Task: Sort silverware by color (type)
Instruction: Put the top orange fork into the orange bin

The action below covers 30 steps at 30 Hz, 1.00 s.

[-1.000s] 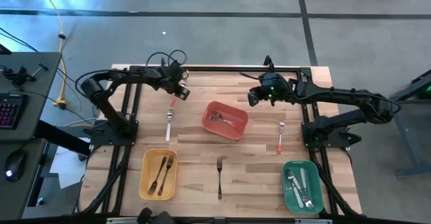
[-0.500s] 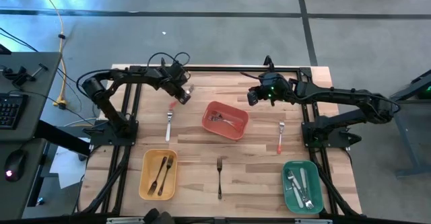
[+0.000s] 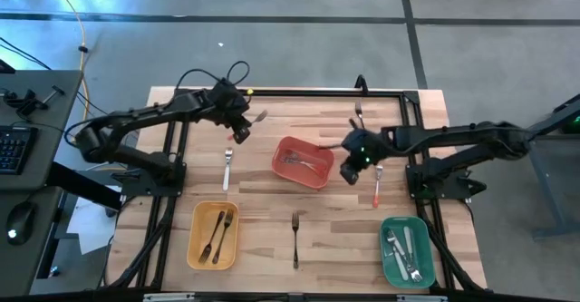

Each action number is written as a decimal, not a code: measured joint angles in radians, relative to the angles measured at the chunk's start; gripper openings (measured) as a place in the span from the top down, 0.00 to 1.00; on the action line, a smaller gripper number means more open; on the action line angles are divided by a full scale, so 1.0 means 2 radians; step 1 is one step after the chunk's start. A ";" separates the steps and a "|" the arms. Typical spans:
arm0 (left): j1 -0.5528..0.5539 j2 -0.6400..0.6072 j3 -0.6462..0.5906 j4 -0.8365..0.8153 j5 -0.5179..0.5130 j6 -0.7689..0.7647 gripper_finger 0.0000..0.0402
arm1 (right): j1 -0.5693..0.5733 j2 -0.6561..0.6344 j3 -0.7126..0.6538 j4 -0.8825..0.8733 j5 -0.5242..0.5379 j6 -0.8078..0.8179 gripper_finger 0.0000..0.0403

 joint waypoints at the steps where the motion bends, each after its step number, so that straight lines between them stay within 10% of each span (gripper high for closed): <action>1: -0.005 -0.008 0.000 0.000 0.003 -0.002 1.00 | 0.007 0.004 0.000 -0.005 0.000 0.003 0.99; 16: -0.079 -0.027 0.000 0.033 0.007 -0.021 1.00 | -0.018 0.119 0.000 0.079 0.038 0.031 1.00; 30: -0.152 0.014 0.071 0.056 0.009 0.030 1.00 | -0.065 0.078 0.034 0.034 0.140 -0.012 1.00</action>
